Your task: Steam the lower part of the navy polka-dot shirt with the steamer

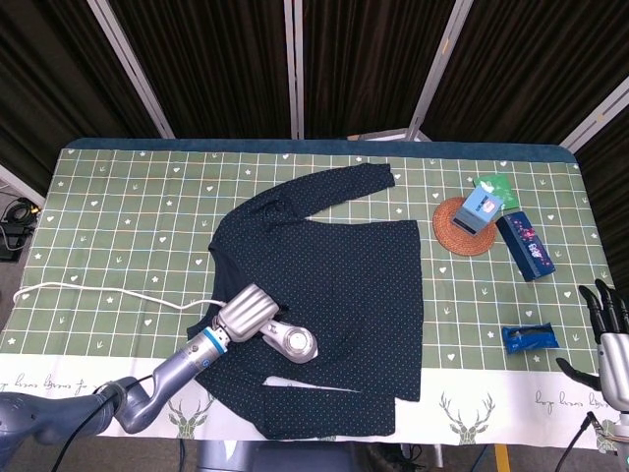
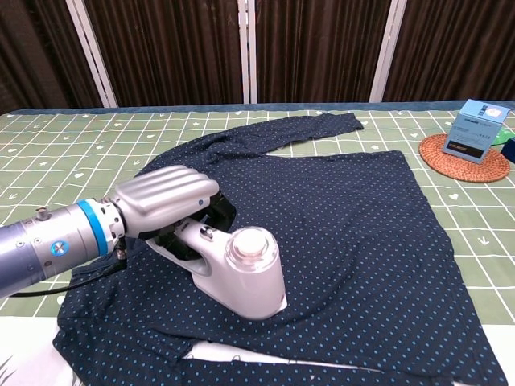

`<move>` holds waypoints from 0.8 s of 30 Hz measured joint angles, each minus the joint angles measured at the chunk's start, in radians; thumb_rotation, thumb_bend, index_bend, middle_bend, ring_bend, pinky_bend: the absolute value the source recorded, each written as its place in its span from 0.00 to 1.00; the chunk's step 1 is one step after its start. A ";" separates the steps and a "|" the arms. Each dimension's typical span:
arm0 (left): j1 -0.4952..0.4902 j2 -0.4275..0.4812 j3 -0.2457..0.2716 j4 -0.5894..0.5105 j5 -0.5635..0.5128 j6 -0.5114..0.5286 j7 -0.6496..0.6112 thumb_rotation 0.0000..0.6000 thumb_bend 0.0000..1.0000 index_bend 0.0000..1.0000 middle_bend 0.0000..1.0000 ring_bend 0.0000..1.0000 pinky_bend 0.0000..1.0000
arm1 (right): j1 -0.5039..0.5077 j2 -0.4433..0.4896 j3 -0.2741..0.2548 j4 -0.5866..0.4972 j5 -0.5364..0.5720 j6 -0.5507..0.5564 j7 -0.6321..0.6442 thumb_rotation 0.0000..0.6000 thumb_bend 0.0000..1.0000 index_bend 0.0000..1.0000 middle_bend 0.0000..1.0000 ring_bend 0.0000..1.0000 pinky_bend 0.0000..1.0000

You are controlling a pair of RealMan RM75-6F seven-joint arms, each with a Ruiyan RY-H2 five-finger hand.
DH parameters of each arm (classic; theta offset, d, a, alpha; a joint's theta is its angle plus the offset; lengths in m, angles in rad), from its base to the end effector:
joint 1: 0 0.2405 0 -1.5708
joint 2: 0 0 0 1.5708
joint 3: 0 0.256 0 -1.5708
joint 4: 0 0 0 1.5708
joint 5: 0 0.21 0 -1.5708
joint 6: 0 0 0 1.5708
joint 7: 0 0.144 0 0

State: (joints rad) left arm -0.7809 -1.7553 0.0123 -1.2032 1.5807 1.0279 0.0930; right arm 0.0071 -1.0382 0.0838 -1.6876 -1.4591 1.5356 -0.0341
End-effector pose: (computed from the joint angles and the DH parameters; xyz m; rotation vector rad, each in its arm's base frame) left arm -0.1300 0.2978 -0.0878 -2.2443 -0.6704 -1.0882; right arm -0.3145 -0.1628 0.1912 1.2774 -0.8716 0.8534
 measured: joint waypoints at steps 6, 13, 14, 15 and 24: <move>0.004 0.007 0.015 -0.019 0.034 0.018 -0.017 1.00 0.57 0.94 0.86 0.78 1.00 | 0.000 -0.001 -0.001 -0.001 -0.002 0.001 -0.002 1.00 0.00 0.00 0.00 0.00 0.00; 0.008 0.012 0.010 -0.012 0.021 0.007 -0.014 1.00 0.57 0.94 0.86 0.78 1.00 | -0.001 0.000 0.000 -0.001 -0.002 0.002 -0.001 1.00 0.00 0.00 0.00 0.00 0.00; 0.009 0.013 0.010 -0.009 0.019 0.006 -0.014 1.00 0.57 0.94 0.86 0.78 1.00 | -0.001 0.000 -0.001 -0.001 -0.002 0.002 0.000 1.00 0.00 0.00 0.00 0.00 0.00; 0.011 0.015 0.009 -0.006 0.017 0.004 -0.014 1.00 0.57 0.94 0.86 0.78 1.00 | -0.001 0.000 -0.001 -0.001 -0.002 0.002 0.000 1.00 0.00 0.00 0.00 0.00 0.00; 0.031 0.043 0.006 0.027 -0.004 0.005 -0.038 1.00 0.57 0.94 0.86 0.78 1.00 | -0.001 0.000 -0.001 -0.001 -0.004 0.002 -0.001 1.00 0.00 0.00 0.00 0.00 0.00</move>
State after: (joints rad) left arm -0.7501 -1.7127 0.0181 -1.1758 1.5765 1.0327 0.0548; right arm 0.0058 -1.0386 0.0828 -1.6883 -1.4628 1.5381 -0.0349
